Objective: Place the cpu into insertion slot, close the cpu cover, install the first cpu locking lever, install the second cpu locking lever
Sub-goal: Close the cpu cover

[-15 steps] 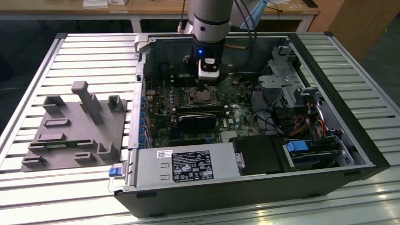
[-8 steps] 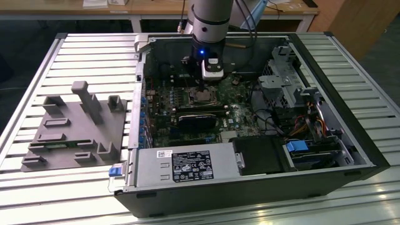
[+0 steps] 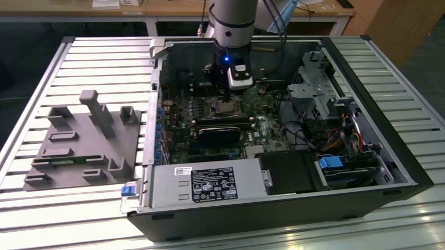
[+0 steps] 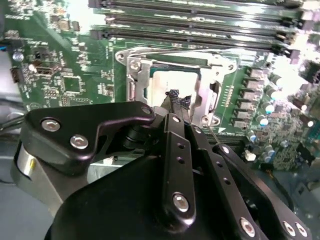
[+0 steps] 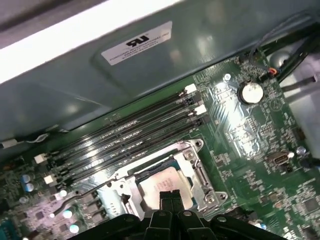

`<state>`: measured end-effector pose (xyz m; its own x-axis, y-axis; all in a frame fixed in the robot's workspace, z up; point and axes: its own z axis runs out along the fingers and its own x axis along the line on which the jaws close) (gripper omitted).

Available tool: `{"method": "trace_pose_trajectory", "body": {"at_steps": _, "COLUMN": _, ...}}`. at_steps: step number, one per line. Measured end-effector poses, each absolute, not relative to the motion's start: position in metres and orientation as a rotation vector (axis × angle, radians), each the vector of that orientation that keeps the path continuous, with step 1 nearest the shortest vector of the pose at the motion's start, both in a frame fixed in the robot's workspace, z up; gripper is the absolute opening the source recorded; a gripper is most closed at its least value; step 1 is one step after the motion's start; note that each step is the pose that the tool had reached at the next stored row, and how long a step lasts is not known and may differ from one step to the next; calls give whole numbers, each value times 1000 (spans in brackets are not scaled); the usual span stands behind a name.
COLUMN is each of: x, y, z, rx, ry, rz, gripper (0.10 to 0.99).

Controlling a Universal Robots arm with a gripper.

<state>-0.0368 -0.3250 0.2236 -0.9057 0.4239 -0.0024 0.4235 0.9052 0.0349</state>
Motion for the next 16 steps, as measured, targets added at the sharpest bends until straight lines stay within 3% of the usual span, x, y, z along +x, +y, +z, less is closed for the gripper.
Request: {"method": "trace_pose_trajectory", "body": {"at_steps": 16, "x": -37, "y": -332, "z": 222, "rx": 496, "ry": 3053, "rz": 87, "gripper": 106}}
